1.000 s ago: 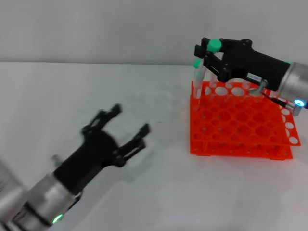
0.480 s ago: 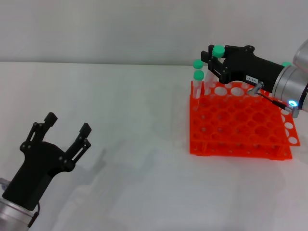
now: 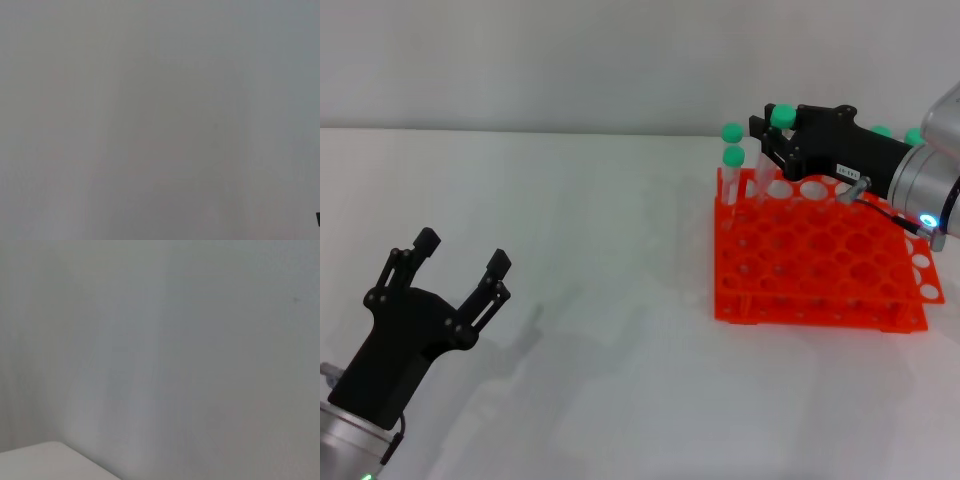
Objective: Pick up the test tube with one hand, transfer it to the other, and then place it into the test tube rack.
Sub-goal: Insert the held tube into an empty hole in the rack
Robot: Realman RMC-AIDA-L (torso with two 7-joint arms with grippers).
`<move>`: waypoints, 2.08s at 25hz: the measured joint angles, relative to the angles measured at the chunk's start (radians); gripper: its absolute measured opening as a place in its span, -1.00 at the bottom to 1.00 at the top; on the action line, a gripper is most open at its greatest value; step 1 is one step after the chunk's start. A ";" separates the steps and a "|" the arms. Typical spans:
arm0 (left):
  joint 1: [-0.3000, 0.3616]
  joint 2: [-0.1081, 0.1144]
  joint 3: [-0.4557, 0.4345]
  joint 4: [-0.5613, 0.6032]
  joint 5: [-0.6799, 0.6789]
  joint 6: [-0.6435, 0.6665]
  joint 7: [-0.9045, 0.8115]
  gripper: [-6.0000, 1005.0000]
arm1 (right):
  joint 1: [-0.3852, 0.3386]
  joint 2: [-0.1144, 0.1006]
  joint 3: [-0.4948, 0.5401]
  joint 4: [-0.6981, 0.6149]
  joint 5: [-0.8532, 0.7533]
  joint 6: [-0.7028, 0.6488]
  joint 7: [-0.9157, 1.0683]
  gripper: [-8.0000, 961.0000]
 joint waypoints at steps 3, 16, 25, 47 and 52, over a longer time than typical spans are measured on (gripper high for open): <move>-0.001 0.000 0.000 -0.002 0.000 0.000 -0.002 0.75 | 0.001 0.002 -0.001 0.001 0.000 0.011 -0.001 -0.44; -0.009 0.003 -0.001 -0.005 0.001 0.000 -0.005 0.75 | 0.005 0.006 -0.009 0.013 0.000 0.044 0.004 -0.41; -0.012 0.003 -0.001 -0.006 0.000 0.000 -0.008 0.75 | 0.003 0.013 -0.019 0.015 0.005 0.072 0.004 -0.38; -0.016 0.003 0.005 0.011 0.000 0.000 -0.014 0.75 | 0.013 0.011 -0.109 0.016 0.003 0.101 0.025 -0.33; -0.023 0.003 0.005 0.011 0.001 0.000 -0.015 0.75 | 0.015 0.008 -0.110 0.018 0.002 0.100 0.025 -0.31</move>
